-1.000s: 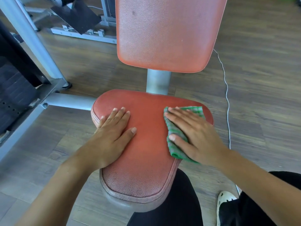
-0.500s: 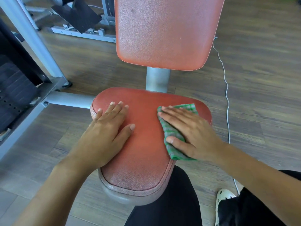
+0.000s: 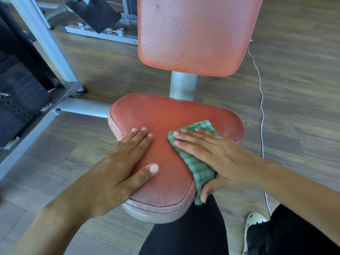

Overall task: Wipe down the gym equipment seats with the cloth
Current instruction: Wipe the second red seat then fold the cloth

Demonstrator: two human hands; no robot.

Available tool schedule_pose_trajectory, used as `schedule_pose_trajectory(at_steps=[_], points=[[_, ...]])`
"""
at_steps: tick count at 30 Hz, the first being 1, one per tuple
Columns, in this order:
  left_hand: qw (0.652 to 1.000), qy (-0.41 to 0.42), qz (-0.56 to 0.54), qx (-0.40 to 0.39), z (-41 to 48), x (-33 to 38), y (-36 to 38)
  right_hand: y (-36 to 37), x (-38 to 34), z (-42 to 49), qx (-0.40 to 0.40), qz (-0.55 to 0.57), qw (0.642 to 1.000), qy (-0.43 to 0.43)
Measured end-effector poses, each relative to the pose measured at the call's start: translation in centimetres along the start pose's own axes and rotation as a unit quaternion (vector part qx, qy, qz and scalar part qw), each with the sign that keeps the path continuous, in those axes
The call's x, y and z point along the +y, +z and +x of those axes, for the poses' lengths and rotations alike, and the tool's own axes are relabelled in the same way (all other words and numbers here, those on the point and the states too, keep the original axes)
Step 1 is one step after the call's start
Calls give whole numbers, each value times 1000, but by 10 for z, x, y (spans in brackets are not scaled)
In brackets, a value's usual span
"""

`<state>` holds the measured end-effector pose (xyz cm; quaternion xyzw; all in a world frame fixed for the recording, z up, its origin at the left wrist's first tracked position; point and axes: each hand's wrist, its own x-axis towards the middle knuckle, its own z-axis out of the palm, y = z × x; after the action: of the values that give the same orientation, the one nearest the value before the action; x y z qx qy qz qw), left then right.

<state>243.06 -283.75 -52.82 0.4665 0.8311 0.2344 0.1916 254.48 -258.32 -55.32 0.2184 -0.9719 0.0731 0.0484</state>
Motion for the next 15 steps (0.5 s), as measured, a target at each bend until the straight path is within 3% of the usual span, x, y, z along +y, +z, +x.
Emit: schedule_pose_trajectory(at_steps=[5, 12, 15], points=[[1000, 2, 11, -7, -1, 1, 0, -4, 14, -3, -16, -29, 999, 38], [998, 31, 42, 27, 5, 4, 5, -3, -29, 16, 20, 20, 998, -50], [998, 44, 34, 37, 4, 4, 4, -2, -12, 9, -2, 8, 1000, -10]])
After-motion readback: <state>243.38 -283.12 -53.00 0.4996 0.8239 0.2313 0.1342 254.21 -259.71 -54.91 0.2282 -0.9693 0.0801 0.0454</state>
